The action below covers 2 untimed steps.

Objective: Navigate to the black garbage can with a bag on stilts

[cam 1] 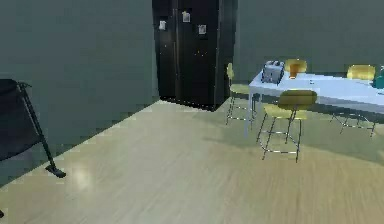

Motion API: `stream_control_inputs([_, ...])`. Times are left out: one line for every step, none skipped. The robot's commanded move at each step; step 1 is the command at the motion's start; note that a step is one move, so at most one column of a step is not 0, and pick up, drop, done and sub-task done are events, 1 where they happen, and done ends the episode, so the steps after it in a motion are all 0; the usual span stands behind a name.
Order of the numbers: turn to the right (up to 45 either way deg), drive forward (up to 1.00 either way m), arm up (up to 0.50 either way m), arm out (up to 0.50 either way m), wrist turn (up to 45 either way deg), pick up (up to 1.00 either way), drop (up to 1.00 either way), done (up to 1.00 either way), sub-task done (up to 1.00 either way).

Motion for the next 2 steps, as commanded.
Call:
stream_control_inputs([-42.0, 0.0, 0.0, 0.0, 0.0, 0.0, 0.0, 0.0, 0.0])
stream_control_inputs([0.0, 0.4, 0.0, 0.0, 0.0, 0.0, 0.0, 0.0, 0.0])
